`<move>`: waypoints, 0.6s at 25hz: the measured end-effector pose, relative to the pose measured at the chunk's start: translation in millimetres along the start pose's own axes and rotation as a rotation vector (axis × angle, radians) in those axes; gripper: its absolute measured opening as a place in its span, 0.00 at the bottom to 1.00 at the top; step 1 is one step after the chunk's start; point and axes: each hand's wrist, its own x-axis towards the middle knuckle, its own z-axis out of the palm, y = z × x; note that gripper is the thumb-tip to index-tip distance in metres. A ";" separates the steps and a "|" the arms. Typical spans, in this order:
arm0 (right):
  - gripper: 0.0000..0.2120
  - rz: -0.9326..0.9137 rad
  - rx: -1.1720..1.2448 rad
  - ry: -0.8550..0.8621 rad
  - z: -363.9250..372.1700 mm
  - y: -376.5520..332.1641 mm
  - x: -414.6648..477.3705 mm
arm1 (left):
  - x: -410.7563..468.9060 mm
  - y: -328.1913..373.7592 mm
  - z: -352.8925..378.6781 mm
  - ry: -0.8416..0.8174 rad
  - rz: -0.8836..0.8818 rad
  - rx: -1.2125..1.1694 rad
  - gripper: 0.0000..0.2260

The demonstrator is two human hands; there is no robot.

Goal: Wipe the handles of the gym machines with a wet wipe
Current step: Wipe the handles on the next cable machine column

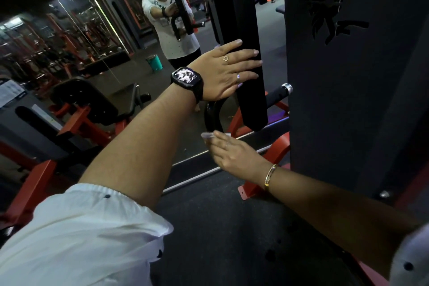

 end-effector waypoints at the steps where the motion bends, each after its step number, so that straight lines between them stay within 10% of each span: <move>1: 0.17 -0.055 0.060 -0.043 4.6 -3.9 -9.1 | -0.4 -0.1 -0.7 -0.004 -0.003 -0.004 0.20; 5: 0.17 0.308 0.604 0.060 -2.3 -23.8 -44.2 | 0.4 2.8 -2.0 -0.012 -0.017 -0.008 0.21; 10: 0.14 1.972 1.620 -0.070 1.9 -34.4 -47.8 | -0.1 1.9 -1.0 -0.001 -0.025 -0.028 0.21; 15: 0.13 2.037 2.224 0.143 -3.6 -9.9 -5.8 | -1.3 1.7 1.0 -0.022 -0.017 -0.032 0.22</move>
